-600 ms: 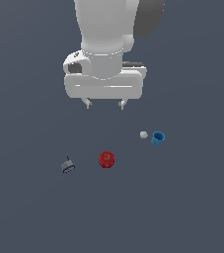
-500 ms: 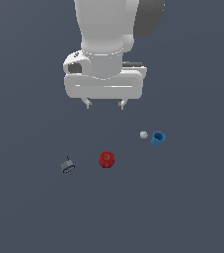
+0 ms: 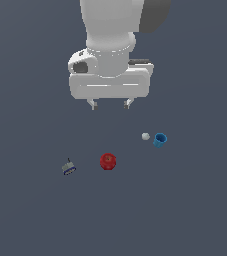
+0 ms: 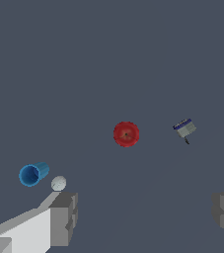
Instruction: Pick up a designated object from a clutter of objects.
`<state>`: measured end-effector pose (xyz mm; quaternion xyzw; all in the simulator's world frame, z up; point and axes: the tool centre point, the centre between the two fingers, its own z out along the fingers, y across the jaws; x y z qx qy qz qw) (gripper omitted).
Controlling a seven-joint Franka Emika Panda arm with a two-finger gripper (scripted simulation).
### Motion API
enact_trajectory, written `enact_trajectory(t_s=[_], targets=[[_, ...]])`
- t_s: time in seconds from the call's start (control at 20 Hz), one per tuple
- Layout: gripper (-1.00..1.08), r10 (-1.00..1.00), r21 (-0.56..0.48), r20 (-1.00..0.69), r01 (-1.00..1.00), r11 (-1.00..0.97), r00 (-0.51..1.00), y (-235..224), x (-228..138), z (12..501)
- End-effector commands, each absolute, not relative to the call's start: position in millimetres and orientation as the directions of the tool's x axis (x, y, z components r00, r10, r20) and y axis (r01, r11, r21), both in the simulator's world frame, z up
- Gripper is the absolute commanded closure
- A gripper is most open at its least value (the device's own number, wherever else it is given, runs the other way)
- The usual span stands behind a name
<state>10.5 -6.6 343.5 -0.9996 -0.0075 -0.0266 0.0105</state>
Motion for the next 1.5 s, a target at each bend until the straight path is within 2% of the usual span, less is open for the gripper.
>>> enact_trajectory(t_s=[0.0,0.3,0.6,1.05,1.45], targets=[[-0.92,0.017,-0.022,0.054,0.018,-1.0,0.998,-6,10,344],[-0.92,0.007,-0.021,0.051,0.008,-1.0,0.999,-7,16,332],[-0.92,-0.015,-0.02,0.043,-0.015,-1.0,0.999,-10,28,297],[-0.92,-0.073,-0.013,0.022,-0.073,-0.997,0.997,-17,49,203],[-0.92,-0.115,-0.004,0.007,-0.115,-0.993,0.993,-21,53,129]])
